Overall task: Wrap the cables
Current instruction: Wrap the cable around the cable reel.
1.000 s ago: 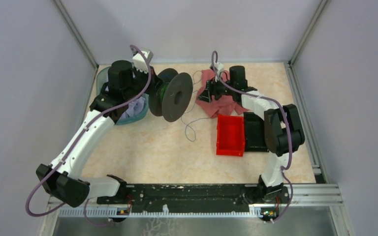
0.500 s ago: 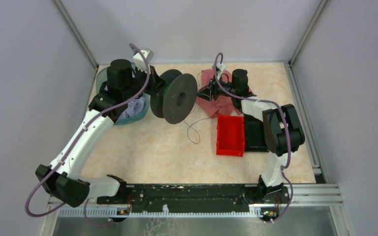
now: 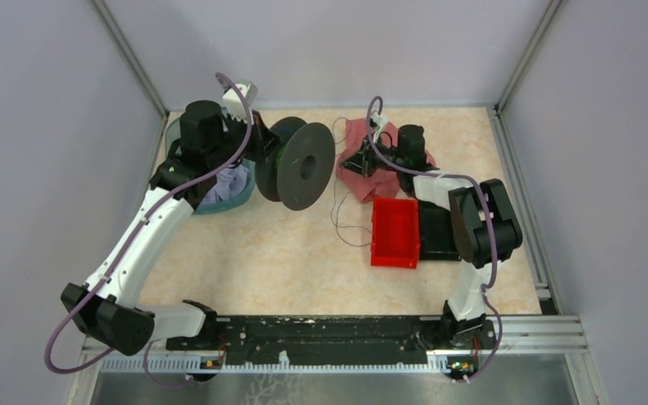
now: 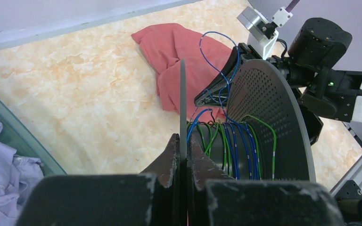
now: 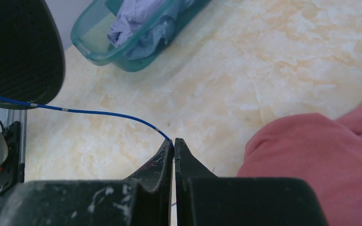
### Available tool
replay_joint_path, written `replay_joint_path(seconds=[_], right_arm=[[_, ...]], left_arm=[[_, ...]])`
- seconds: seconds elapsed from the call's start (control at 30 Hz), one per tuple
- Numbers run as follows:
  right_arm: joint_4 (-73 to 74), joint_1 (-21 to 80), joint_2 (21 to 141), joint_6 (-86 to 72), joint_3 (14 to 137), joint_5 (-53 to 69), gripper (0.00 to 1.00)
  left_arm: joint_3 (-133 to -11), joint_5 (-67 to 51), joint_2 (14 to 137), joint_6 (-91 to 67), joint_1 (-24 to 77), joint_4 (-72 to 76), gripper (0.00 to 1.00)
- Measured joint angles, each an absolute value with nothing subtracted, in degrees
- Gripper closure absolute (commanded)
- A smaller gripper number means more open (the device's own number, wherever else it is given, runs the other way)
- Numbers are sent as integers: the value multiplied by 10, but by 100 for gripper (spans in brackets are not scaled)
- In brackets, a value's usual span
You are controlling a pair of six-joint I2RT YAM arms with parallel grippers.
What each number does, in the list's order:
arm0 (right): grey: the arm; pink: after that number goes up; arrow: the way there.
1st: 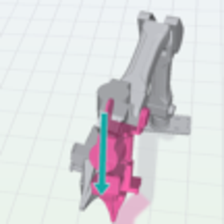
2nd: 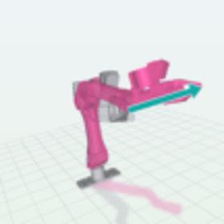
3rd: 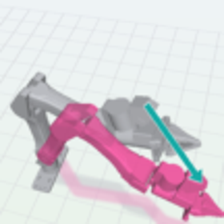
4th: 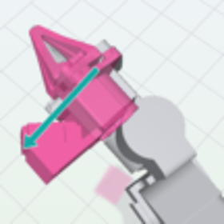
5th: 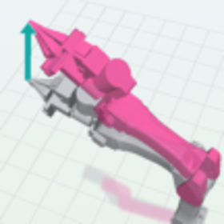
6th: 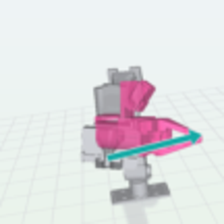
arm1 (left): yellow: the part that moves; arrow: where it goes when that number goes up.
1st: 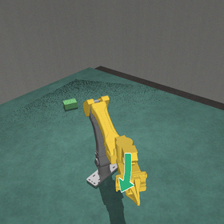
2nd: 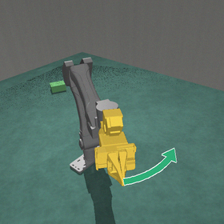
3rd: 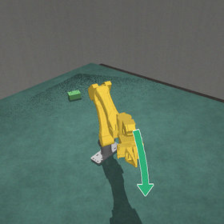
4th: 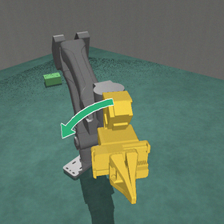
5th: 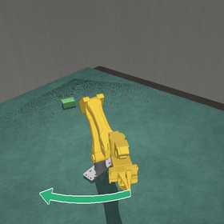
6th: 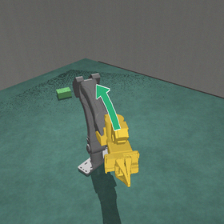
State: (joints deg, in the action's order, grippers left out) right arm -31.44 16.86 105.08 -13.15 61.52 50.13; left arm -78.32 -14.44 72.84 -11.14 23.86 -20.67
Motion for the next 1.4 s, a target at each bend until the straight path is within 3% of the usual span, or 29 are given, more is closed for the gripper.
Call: replay_joint_path(seconds=[0.3, 0.67, 1.4], right_arm=[[-186, 169, 1051, -73, 615, 425, 100], [-39, 216, 1043, 26, 616, 338, 100], [45, 355, 941, 227, 538, 305, 100]], left_arm=[[-798, -100, 730, -135, 227, -208, 100], [-842, 33, 745, -171, 215, -210, 100], [-846, 206, 781, -167, 214, -170, 100]])
